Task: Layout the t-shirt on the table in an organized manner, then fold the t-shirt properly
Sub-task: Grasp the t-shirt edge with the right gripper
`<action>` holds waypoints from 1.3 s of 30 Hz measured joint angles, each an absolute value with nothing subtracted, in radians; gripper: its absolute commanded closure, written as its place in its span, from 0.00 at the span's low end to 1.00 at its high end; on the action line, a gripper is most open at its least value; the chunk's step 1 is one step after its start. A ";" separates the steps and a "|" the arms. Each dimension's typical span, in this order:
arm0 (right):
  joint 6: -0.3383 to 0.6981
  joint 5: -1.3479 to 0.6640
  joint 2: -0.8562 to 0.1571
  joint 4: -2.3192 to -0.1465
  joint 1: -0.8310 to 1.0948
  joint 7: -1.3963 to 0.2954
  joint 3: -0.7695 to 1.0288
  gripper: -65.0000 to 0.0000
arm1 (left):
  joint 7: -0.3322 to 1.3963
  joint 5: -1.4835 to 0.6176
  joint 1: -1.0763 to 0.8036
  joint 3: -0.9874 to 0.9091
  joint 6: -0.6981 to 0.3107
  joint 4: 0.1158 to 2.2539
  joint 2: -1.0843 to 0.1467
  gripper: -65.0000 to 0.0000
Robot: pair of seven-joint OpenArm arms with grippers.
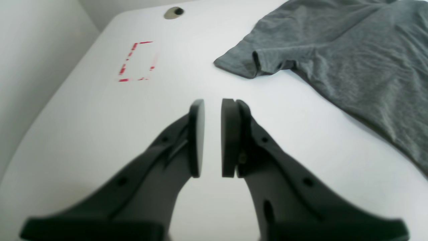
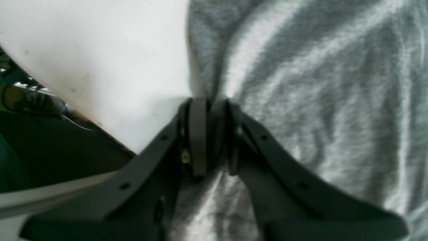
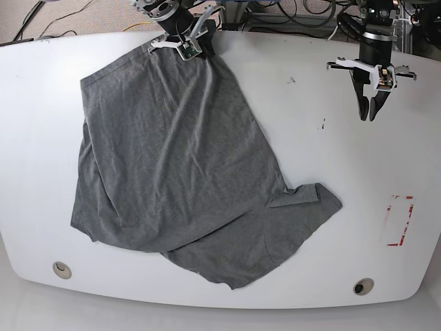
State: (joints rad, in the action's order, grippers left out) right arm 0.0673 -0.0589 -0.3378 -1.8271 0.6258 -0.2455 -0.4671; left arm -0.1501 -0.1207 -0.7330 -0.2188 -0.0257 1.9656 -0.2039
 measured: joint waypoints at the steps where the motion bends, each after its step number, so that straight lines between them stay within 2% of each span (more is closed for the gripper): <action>1: 0.050 -0.059 -0.349 -1.829 0.614 -0.248 -0.498 0.89 | -0.149 -0.121 -0.733 -0.226 -0.026 1.965 -0.204 0.87; 7: 0.028 -0.027 -0.371 -1.870 0.587 -0.328 -0.561 1.00 | -0.150 -0.121 -0.731 -0.260 -0.034 1.965 -0.200 0.87; 15: 0.037 0.024 -0.417 -1.917 0.479 -0.484 -0.689 0.98 | -0.150 -0.122 -0.735 -0.282 -0.024 1.965 -0.202 0.87; 19: 0.054 0.023 -0.416 -1.917 0.466 -0.512 -0.695 0.86 | -0.151 -0.125 -0.736 -0.279 -0.034 1.965 -0.200 0.87; 24: 0.051 0.022 -0.417 -1.918 0.466 -0.513 -0.695 0.56 | -0.150 -0.125 -0.736 -0.282 -0.026 1.965 -0.201 0.87; 29: 0.012 0.019 -0.419 -1.924 0.472 -0.521 -0.695 0.37 | -0.150 -0.125 -0.736 -0.279 -0.028 1.965 -0.200 0.87; 33: -0.031 0.018 -0.427 -1.929 0.473 -0.521 -0.704 0.36 | -0.150 -0.125 -0.736 -0.279 -0.026 1.965 -0.200 0.87; 39: -0.039 0.003 -0.435 -1.939 0.466 -0.529 -0.710 0.36 | -0.150 -0.124 -0.736 -0.278 -0.027 1.965 -0.200 0.87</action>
State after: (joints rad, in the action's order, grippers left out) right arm -0.0387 0.0029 -0.4355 -1.9392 0.4656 -0.5285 -0.7097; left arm -0.1497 -0.1242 -0.7361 -0.2775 -0.0273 1.9648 -0.2001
